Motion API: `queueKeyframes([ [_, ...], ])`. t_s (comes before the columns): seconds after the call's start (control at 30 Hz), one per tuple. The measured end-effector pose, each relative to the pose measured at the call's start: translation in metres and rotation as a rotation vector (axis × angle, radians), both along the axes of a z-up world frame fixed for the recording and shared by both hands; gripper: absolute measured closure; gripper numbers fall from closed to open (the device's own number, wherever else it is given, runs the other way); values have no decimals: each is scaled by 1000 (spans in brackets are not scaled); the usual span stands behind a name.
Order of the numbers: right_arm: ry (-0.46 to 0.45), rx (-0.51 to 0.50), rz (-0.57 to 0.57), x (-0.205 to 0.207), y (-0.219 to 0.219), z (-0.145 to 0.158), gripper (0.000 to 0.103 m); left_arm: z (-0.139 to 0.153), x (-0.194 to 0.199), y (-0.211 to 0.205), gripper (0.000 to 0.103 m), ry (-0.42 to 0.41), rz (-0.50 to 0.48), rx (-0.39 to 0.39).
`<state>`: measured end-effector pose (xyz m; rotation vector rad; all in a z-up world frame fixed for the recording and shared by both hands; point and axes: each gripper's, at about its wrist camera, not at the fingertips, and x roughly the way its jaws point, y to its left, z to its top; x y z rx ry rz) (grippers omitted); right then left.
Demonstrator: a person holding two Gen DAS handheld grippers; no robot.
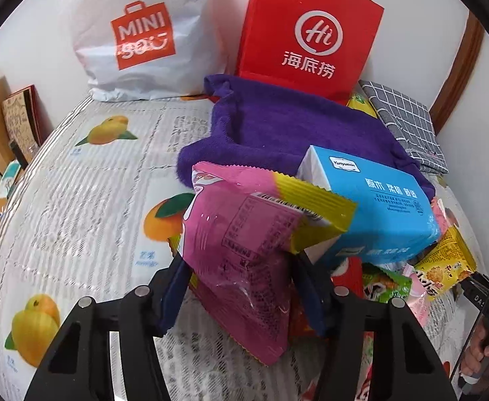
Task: Organize snacks
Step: 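Grasp the blue cookie packet with the right tool while the left tool grasps the pink chip bag, then carry the pink chip bag and blue cookie packet onto the purple towel with both tools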
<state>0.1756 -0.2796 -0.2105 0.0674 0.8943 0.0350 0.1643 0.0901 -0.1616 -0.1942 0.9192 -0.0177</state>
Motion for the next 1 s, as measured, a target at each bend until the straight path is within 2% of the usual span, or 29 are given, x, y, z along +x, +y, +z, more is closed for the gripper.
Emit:
queueKeyframes([
  [0.1,-21,10,-16,-6,-4,4,64,6,-10,5,47,-6,2,1],
  [0.3,-35,51,-17,-24,0,18,64,26,-32,9,48,-31,-10,-11],
  [0.5,-75,81,10,-47,17,49,64,47,-53,1,48,-48,-37,-45],
  [0.7,-119,74,60,-69,44,83,64,68,-66,-24,48,-67,-91,-45],
  [0.83,-129,87,87,-77,59,101,64,81,-67,-35,48,-71,-121,-72],
  [1.0,-153,81,113,-78,74,123,64,103,-63,-46,48,-95,-137,-57],
])
